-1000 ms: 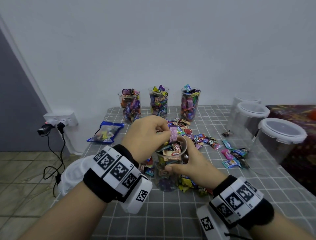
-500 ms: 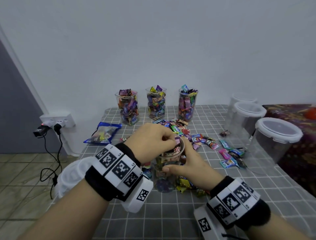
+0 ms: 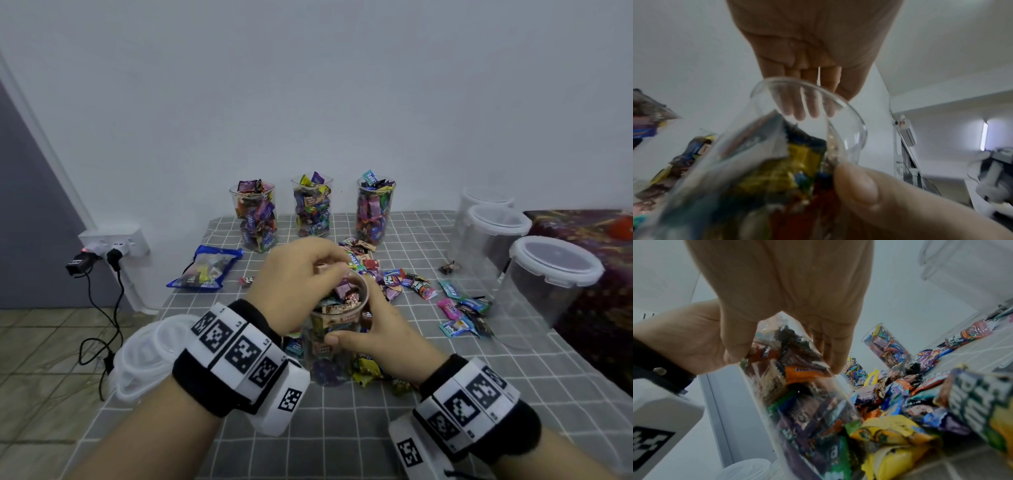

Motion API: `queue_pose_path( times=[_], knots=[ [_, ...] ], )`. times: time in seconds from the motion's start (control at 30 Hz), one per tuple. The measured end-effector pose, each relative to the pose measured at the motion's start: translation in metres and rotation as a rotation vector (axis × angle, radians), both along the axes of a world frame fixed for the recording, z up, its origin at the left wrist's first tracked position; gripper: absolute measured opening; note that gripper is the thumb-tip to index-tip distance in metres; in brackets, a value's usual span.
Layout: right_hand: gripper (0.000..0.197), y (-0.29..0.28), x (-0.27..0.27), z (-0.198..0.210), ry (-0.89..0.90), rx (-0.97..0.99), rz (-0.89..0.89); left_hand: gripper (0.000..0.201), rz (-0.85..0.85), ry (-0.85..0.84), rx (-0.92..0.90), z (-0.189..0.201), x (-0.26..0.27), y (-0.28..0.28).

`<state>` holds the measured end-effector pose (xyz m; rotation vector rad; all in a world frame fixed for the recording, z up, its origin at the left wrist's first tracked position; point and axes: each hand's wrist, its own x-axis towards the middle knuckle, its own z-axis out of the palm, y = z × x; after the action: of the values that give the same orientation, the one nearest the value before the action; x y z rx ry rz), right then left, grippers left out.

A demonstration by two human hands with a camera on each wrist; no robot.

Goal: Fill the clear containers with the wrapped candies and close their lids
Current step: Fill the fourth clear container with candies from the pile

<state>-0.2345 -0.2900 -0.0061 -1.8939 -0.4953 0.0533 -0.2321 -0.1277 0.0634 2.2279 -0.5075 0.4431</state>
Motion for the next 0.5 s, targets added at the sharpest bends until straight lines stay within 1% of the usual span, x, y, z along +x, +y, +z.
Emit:
queue_pose_path(
  times=[0.07, 0.13, 0.2, 0.27, 0.37, 0.4, 0.43, 0.5],
  knots=[
    [0.082, 0.000, 0.000, 0.000, -0.009, 0.006, 0.002, 0.013, 0.055, -0.035, -0.165, -0.006, -0.002, 0.006],
    [0.080, -0.001, -0.002, 0.001, -0.005, 0.000, 0.008, 0.028, 0.090, 0.017, -0.231, -0.015, -0.002, 0.012],
    [0.076, -0.003, -0.002, -0.002, -0.019, -0.043, 0.003, 0.052, 0.100, 0.128, -0.243, -0.026, -0.002, 0.016],
    [0.076, -0.006, 0.000, -0.010, -0.006, -0.107, -0.045, 0.081, 0.082, 0.240, -0.253, -0.036, -0.002, 0.018],
    [0.079, -0.014, 0.003, -0.021, 0.095, -0.173, -0.196, 0.112, 0.029, 0.353, -0.323, -0.049, -0.003, 0.018],
    [0.078, -0.016, 0.004, -0.022, 0.138, -0.194, -0.236, 0.119, 0.014, 0.376, -0.330, -0.053, -0.003, 0.017],
    [0.077, -0.019, 0.005, -0.023, 0.166, -0.225, -0.265, 0.121, 0.002, 0.401, -0.344, -0.056, -0.003, 0.016],
    [0.073, -0.025, 0.006, -0.027, 0.175, -0.331, -0.291, 0.117, -0.024, 0.440, -0.399, -0.060, -0.003, 0.014]
  ],
)
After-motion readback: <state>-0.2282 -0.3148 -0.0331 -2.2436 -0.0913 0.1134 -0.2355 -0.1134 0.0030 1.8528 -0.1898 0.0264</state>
